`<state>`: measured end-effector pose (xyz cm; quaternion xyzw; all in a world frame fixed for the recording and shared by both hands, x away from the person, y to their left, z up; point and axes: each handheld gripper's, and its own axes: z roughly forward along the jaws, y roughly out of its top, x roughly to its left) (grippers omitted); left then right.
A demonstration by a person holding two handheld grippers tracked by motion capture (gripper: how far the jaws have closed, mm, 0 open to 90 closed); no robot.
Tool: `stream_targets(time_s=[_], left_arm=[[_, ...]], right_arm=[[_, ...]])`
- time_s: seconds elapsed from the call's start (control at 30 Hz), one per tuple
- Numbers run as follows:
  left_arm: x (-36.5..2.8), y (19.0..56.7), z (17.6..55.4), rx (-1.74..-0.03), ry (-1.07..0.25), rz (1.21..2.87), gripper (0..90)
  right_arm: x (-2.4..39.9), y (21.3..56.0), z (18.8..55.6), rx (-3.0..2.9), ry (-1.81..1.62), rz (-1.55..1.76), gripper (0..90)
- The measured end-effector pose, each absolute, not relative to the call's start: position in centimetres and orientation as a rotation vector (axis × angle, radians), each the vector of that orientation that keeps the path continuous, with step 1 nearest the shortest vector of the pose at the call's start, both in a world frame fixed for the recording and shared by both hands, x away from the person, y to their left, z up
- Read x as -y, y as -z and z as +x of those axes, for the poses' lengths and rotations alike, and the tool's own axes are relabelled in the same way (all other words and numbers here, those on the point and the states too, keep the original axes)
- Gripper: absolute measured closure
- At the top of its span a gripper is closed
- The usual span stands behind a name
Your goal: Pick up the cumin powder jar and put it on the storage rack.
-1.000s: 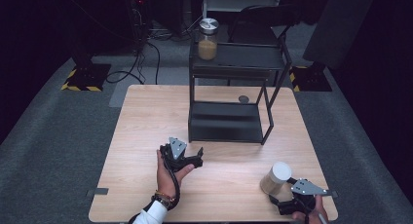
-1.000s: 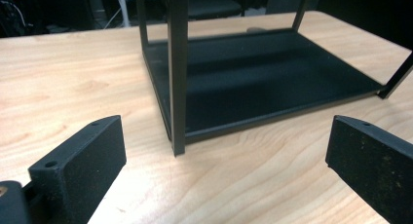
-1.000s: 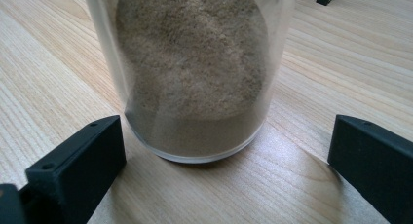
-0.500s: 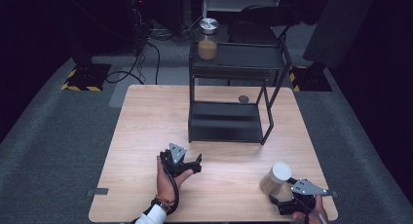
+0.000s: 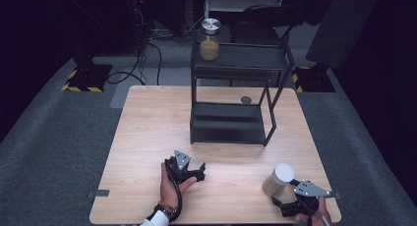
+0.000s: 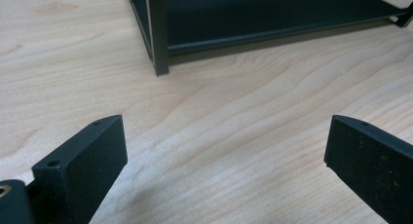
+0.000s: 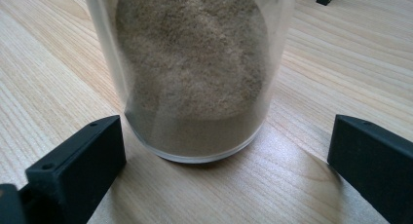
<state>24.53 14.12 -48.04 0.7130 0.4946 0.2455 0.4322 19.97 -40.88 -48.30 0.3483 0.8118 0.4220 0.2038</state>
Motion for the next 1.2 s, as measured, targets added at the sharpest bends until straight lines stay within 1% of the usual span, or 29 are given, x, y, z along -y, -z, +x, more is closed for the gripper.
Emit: stream_targets(time_s=[0.33,0.6,0.8,1.2], left_arm=[[-14.11,48.55,24.67,-1.251,-0.585,1.796,1.7],[-13.97,48.68,24.65,-1.238,-0.590,1.824,2.1],[-13.30,48.96,24.37,-1.199,-0.649,1.868,1.9],[-13.22,48.91,24.57,-1.196,-0.650,1.875,1.4]], right_arm=[[40.89,48.30,19.98,-2.265,-1.177,0.973,0.1],[40.88,48.30,19.96,-2.265,-1.177,0.972,0.1],[40.90,48.30,20.00,-2.266,-1.178,0.974,0.2],[40.93,48.28,20.07,-2.268,-1.179,0.979,0.2]])
